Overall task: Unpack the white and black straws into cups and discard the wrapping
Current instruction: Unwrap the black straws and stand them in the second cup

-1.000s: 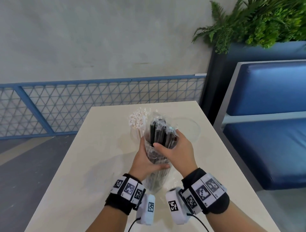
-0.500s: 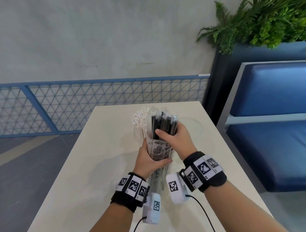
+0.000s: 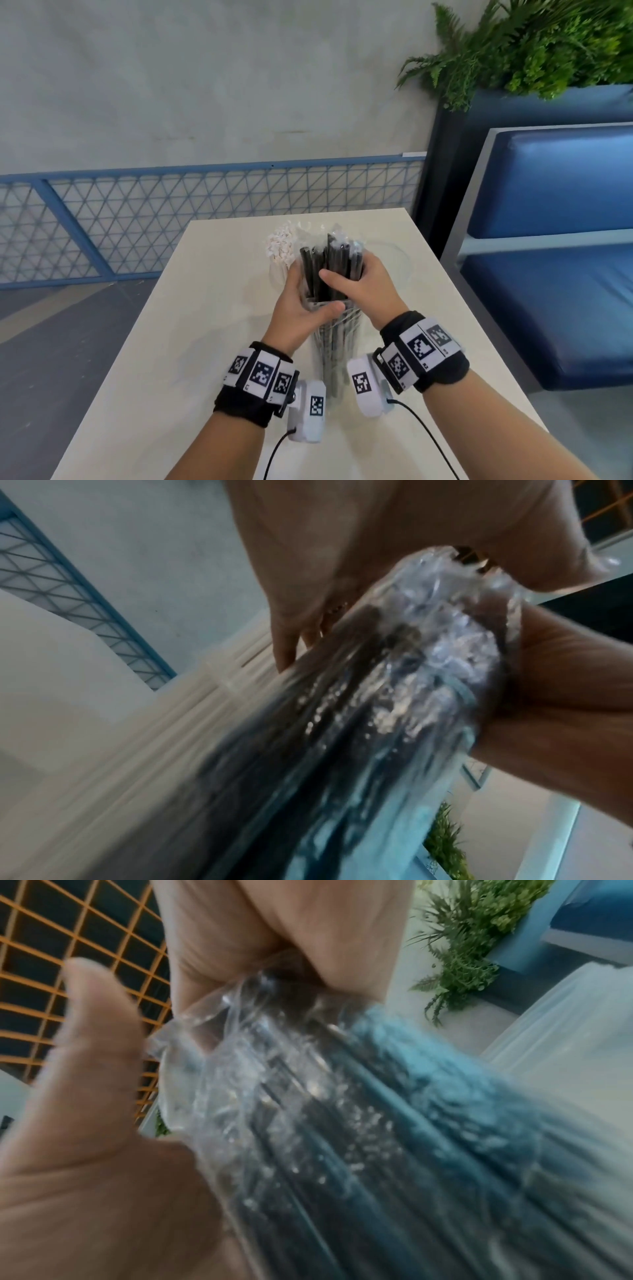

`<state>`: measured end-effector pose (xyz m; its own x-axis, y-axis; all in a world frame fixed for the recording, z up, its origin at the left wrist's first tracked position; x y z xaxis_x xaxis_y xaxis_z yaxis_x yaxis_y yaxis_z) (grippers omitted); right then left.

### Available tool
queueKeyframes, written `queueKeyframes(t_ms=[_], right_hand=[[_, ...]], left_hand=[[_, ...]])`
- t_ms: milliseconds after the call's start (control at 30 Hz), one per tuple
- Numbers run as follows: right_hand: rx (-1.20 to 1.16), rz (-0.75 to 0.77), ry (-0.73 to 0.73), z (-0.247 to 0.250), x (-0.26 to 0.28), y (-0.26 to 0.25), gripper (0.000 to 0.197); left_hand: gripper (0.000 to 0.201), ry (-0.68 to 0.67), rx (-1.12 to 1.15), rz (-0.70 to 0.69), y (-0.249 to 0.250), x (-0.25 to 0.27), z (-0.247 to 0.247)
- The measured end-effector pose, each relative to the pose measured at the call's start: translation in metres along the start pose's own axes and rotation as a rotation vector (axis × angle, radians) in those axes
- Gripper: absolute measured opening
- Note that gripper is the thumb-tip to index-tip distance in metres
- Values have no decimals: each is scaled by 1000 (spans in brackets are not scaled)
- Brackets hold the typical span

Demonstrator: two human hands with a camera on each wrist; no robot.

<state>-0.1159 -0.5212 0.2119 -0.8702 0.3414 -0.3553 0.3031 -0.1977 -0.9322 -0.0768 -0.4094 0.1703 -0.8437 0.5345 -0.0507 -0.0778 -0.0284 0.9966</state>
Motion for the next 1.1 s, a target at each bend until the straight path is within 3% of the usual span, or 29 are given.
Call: queueKeyframes(t_ms=[100, 233, 433, 533, 633, 733, 800, 967, 1100], right_hand=[[-22, 20, -42, -8, 0, -9, 18], [-97, 81, 34, 8, -12, -36, 25], [-220, 172, 183, 41, -18, -63, 29], [-44, 131, 101, 34, -10, -48, 39], [37, 86, 74, 26, -1, -33, 33], [-30, 142, 230, 48, -7, -51, 20], [-171, 165, 373, 74, -16, -63, 22], [-437, 120, 593, 128, -31, -56, 12], [-521, 170, 793, 165, -28, -58, 18]], left_hand=[[75, -14, -21, 29, 2, -4, 1], [55, -13, 7, 26, -3, -4, 4], [54, 28, -5, 47, -17, -8, 11], [57, 24, -11, 40, -15, -9, 11], [62, -2, -9, 56, -18, -8, 7], [67, 12, 10, 73, -23, -9, 8], [66, 27, 9, 74, -23, -11, 10], [32, 133, -30, 75, -27, -15, 24], [23, 187, -42, 59, -24, -14, 29]])
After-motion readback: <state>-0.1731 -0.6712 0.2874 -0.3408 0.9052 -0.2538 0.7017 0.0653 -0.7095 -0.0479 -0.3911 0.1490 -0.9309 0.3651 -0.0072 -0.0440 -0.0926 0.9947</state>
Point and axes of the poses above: each hand's wrist, its own x-axis away from the middle knuckle, its own z-axis out of the back of the hand, y = z × x, the point moved 10 cm from there along -x, towards the middle knuckle, and after that the axes turned 8 degrees about z, right-handed, at the moved point
